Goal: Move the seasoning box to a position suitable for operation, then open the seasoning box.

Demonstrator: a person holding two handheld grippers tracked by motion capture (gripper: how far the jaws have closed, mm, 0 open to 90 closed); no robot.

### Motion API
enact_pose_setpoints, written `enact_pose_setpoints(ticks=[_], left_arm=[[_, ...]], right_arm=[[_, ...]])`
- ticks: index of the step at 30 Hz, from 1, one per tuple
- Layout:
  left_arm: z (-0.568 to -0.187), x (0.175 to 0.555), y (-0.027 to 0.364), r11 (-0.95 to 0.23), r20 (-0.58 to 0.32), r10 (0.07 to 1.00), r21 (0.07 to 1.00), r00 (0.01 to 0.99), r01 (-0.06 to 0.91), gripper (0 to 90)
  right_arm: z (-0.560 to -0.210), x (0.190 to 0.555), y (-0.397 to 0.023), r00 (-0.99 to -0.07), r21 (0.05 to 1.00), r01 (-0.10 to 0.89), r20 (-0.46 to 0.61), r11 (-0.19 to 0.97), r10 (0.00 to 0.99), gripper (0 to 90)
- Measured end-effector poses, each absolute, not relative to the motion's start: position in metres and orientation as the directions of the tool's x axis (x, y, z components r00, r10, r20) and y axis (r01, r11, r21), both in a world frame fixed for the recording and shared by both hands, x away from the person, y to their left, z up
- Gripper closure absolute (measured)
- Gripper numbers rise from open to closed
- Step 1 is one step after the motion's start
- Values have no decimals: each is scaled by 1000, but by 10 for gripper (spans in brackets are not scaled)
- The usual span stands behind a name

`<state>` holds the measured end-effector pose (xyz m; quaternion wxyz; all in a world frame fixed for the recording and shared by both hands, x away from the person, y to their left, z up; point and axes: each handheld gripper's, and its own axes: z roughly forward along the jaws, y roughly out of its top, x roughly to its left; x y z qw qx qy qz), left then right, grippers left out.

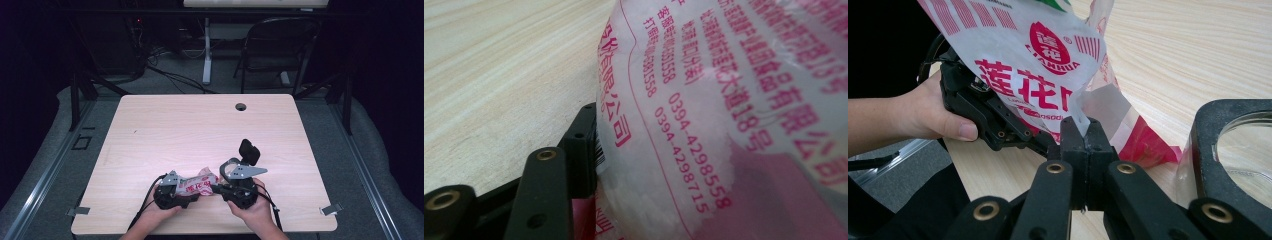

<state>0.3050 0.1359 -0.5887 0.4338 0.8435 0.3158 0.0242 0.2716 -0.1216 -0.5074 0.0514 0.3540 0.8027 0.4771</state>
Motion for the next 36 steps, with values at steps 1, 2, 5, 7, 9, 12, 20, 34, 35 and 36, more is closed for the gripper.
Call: enact_pose_setpoints(ticks=[1,2,5,7,9,12,20,34,35,36], left_arm=[[-588,305,136,-428,-226,558,746,799,510,484],[-588,304,136,-430,-220,557,748,801,505,490],[-588,303,135,-434,-207,560,752,802,497,504],[-588,302,135,-439,-195,563,753,803,490,517],[-587,302,135,-441,-192,562,753,804,488,525],[-587,301,134,-434,-199,566,753,800,494,534],[-583,298,133,-437,-176,575,759,799,483,562],[-576,298,137,-439,-118,617,770,778,464,573],[-576,298,138,-437,-116,623,769,774,467,574],[-575,299,139,-436,-111,627,770,771,466,575]], right_arm=[[-507,272,-122,-744,802,520,256,294,617,900],[-508,272,-121,-744,803,520,258,292,616,900],[-508,273,-122,-745,803,522,265,288,612,900],[-508,274,-122,-745,804,521,263,288,613,900],[-508,274,-121,-743,805,522,265,284,614,900],[-507,275,-122,-744,805,522,267,282,613,900],[-506,276,-124,-743,808,522,273,274,610,900],[-504,276,-124,-739,822,509,265,256,619,818],[-504,276,-124,-740,825,506,266,251,618,795],[-504,276,-125,-739,827,505,268,246,619,775]])
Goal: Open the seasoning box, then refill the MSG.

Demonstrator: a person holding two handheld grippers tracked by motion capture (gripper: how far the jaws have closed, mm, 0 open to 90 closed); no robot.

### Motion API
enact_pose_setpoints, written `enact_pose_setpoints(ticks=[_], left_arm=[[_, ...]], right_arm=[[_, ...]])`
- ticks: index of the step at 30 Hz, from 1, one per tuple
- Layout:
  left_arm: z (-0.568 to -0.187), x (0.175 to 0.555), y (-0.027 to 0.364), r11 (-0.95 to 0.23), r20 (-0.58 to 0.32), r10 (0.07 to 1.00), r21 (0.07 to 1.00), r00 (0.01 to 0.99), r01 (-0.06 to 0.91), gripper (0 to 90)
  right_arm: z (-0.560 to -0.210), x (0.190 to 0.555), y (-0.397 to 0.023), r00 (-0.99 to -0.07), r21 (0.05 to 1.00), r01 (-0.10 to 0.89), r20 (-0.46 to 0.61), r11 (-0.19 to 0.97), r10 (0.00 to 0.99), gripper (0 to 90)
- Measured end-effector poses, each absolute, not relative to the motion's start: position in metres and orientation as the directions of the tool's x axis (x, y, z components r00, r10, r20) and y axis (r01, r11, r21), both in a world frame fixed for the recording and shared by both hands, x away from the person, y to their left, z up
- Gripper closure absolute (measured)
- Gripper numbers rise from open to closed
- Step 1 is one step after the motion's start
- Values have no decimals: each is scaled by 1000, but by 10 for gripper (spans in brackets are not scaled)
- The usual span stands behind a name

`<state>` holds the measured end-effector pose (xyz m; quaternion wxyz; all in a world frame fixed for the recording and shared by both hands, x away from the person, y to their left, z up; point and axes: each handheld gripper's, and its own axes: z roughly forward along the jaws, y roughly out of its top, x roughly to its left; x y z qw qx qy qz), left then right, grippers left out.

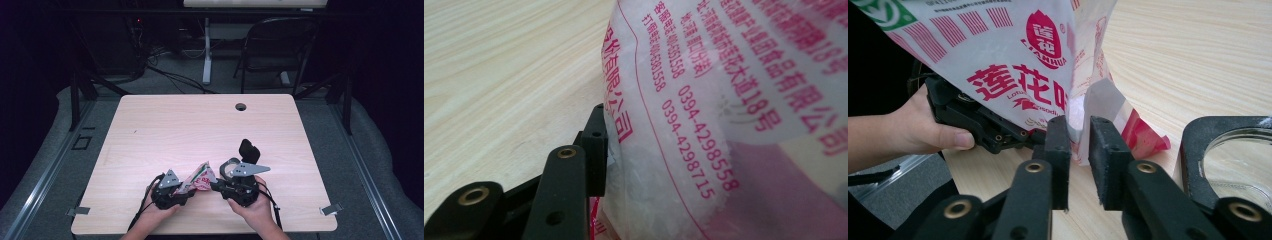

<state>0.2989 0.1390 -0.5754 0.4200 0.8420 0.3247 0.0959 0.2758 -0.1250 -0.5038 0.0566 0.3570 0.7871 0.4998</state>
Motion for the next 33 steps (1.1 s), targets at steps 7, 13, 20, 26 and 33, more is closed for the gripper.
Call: enact_pose_setpoints(ticks=[7,13,20,26,33], left_arm=[[-574,300,142,-425,-105,648,772,755,473,576],[-572,300,142,-431,-81,658,775,749,462,577],[-569,301,144,-416,-75,675,782,734,464,578],[-563,303,148,-397,-72,692,794,718,461,578],[-556,304,150,-404,-21,713,804,701,436,577]], right_arm=[[-502,275,-129,-740,841,492,268,225,617,726],[-499,275,-132,-735,850,485,270,204,621,720],[-496,275,-136,-734,854,480,266,200,625,703],[-494,276,-140,-730,859,476,268,186,629,699],[-491,278,-146,-716,861,481,276,166,642,695]])
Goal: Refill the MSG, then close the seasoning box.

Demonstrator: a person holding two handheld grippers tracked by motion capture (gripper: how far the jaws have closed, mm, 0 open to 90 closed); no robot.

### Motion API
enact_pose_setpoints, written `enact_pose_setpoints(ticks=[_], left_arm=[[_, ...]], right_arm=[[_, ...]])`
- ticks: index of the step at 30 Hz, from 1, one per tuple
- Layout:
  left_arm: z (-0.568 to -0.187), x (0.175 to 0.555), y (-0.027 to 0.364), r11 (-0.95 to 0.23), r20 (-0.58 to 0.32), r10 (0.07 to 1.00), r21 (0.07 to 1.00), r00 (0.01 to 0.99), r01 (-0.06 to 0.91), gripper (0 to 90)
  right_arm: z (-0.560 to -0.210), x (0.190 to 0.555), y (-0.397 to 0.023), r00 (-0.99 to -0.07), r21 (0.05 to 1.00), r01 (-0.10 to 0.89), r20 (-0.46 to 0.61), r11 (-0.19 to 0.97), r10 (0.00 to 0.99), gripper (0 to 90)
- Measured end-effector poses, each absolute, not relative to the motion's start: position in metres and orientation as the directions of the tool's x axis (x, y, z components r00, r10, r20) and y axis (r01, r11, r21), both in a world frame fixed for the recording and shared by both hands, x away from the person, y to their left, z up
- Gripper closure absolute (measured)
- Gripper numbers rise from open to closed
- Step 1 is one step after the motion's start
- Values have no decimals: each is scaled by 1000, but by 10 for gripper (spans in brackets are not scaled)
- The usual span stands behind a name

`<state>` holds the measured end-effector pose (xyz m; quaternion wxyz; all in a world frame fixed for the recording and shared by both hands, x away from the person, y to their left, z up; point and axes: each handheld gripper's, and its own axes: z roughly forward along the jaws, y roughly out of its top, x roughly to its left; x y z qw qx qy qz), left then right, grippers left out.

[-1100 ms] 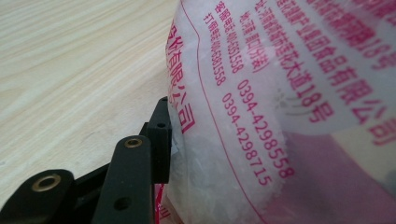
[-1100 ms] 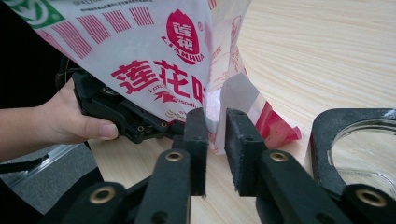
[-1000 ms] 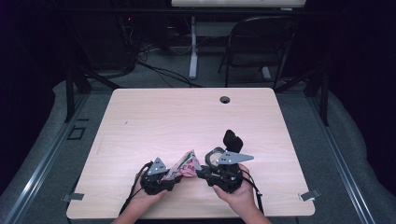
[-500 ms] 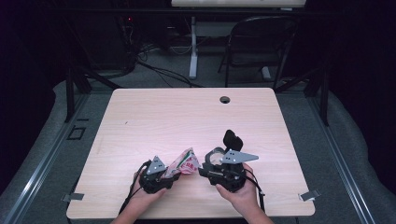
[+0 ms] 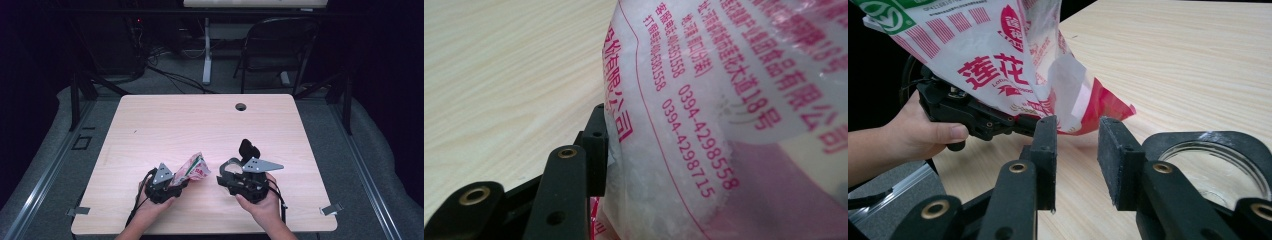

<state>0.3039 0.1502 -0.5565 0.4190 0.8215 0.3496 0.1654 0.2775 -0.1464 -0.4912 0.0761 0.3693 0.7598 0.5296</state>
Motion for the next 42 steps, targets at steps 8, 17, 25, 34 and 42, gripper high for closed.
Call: enact_pose_setpoints(ticks=[8,17,25,34,42], left_arm=[[-552,306,145,-426,33,726,805,686,412,578],[-549,310,135,-454,93,730,807,678,378,578],[-545,313,128,-496,174,734,798,657,343,578],[-539,318,125,-503,220,747,804,628,317,579],[-535,318,120,-539,282,740,791,611,288,579]], right_arm=[[-490,279,-149,-710,860,482,270,168,651,694],[-489,279,-155,-699,862,484,278,150,659,694],[-487,280,-161,-693,864,481,272,148,668,693],[-484,281,-166,-682,868,482,286,120,673,693],[-478,279,-165,-690,876,467,279,117,668,685]])
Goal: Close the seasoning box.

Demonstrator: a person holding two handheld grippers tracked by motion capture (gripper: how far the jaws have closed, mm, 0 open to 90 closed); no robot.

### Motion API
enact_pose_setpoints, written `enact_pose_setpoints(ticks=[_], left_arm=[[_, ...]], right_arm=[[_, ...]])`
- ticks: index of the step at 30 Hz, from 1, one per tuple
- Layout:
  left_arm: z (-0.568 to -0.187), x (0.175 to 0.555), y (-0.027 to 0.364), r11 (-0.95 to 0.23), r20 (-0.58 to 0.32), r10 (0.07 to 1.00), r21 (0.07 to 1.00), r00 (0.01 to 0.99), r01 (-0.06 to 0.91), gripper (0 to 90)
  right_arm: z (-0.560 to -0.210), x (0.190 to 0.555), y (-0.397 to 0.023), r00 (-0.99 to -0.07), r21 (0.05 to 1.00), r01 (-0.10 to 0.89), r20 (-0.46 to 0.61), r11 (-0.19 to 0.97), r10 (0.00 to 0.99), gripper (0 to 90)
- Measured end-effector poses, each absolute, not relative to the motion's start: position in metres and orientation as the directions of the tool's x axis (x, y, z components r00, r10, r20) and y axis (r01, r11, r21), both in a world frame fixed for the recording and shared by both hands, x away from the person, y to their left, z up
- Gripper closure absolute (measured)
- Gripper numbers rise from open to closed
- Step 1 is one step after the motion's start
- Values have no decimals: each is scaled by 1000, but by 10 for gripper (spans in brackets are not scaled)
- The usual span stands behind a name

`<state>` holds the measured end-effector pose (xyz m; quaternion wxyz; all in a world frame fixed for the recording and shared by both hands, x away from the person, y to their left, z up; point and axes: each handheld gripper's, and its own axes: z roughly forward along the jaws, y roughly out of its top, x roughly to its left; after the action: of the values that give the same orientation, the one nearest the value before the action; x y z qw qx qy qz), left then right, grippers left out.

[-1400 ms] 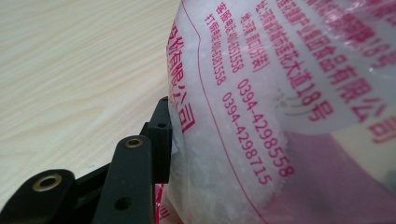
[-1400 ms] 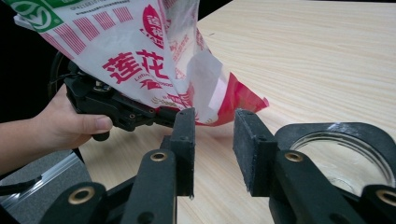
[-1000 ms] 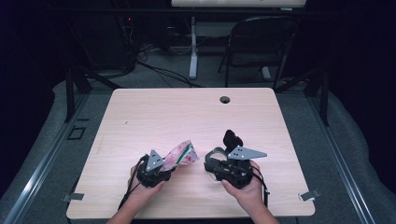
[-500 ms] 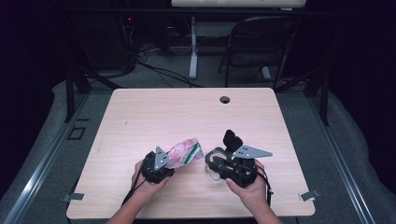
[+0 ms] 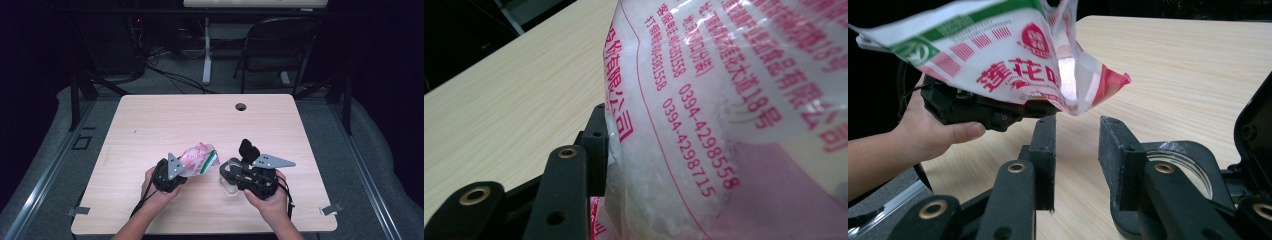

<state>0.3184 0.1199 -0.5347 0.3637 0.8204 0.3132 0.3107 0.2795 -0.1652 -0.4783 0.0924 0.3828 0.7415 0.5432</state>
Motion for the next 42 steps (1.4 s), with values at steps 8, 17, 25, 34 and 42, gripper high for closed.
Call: enact_pose_setpoints(ticks=[8,17,25,34,42], left_arm=[[-534,317,109,-594,345,708,762,616,256,579],[-532,318,100,-633,395,684,739,613,230,580],[-531,320,97,-644,413,684,729,602,231,581],[-529,321,93,-674,470,670,709,574,206,583],[-527,323,90,-687,499,667,699,553,198,584]], right_arm=[[-474,279,-163,-691,888,444,258,115,675,679],[-472,278,-161,-707,901,410,216,141,674,756],[-474,278,-160,-720,892,418,210,171,662,900],[-476,278,-160,-723,884,430,215,184,657,900],[-481,281,-165,-710,871,453,225,188,667,900]])
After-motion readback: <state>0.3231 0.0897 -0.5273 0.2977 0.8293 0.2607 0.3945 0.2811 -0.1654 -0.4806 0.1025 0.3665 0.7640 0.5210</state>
